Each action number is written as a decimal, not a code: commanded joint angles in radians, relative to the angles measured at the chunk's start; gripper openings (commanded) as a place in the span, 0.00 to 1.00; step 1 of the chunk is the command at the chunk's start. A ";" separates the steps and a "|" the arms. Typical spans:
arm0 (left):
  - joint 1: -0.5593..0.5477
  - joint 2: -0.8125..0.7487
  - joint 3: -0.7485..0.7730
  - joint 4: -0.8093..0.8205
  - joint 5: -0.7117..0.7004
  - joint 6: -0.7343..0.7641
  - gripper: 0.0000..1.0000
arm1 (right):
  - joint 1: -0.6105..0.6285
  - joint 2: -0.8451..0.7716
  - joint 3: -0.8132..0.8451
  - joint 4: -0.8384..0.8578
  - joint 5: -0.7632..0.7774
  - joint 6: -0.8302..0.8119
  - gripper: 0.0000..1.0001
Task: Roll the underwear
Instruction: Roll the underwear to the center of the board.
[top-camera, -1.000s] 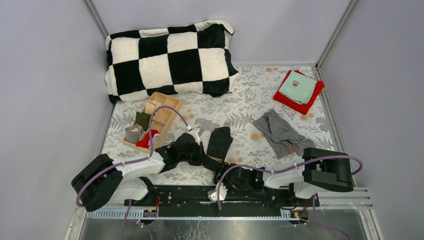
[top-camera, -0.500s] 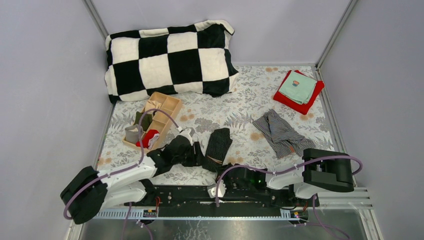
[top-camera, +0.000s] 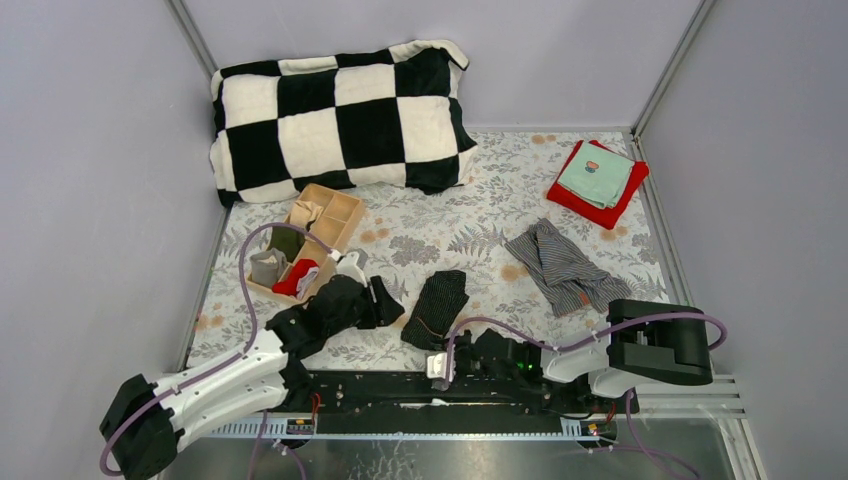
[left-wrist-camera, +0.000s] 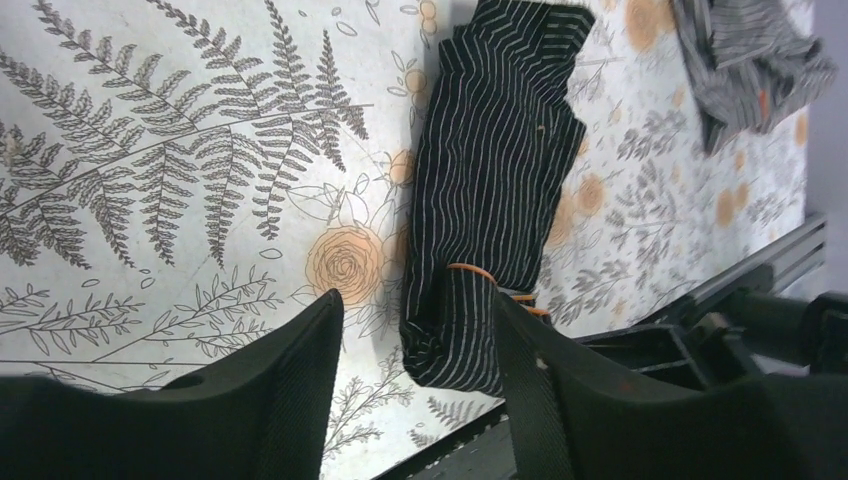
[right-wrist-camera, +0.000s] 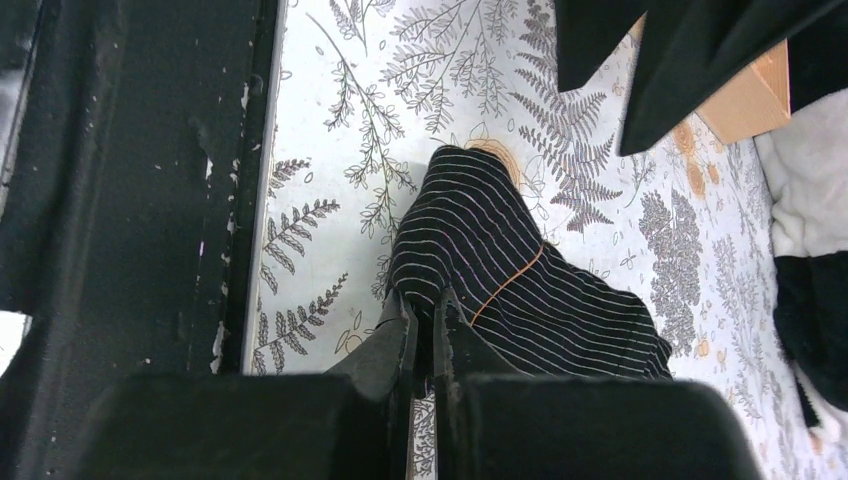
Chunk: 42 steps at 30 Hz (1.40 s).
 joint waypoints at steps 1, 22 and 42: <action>0.005 0.038 0.025 0.090 0.073 0.082 0.57 | -0.003 0.013 -0.032 0.196 -0.009 0.142 0.00; 0.004 0.417 0.045 0.435 0.401 0.201 0.16 | -0.003 0.131 -0.082 0.433 0.017 0.252 0.00; 0.004 0.505 -0.040 0.418 0.386 0.199 0.01 | -0.003 0.107 -0.132 0.465 0.131 0.367 0.00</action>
